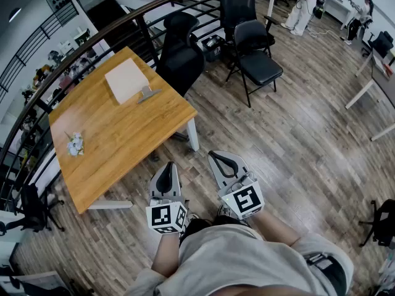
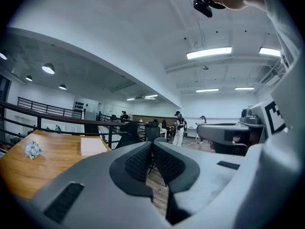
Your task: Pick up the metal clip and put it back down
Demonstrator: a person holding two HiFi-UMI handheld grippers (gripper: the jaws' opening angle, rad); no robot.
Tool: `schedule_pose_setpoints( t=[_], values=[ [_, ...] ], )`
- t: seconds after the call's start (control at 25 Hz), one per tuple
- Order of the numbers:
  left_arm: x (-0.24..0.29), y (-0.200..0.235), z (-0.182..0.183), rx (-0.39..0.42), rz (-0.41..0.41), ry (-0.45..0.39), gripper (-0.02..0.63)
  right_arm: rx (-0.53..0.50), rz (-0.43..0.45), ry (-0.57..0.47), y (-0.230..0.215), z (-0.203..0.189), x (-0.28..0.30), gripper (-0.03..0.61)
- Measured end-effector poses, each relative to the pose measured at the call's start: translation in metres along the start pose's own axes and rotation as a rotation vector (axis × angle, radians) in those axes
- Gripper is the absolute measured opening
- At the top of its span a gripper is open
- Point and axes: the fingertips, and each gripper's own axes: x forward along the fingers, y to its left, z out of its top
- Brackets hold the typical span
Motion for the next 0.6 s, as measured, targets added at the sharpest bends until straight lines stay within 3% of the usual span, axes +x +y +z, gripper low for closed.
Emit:
schedule_pose_setpoints(
  t=[0.24, 0.6],
  values=[
    [0.022, -0.004, -0.014, 0.028, 0.001, 0.035, 0.034, 0.026, 0.004, -0.001, -0.022, -0.024, 0.013, 0.026],
    [0.055, 0.050, -0.031, 0.014, 0.053, 0.079, 0.034, 0.056, 0.063, 0.055, -0.021, -0.053, 0.071, 0.026]
  ],
)
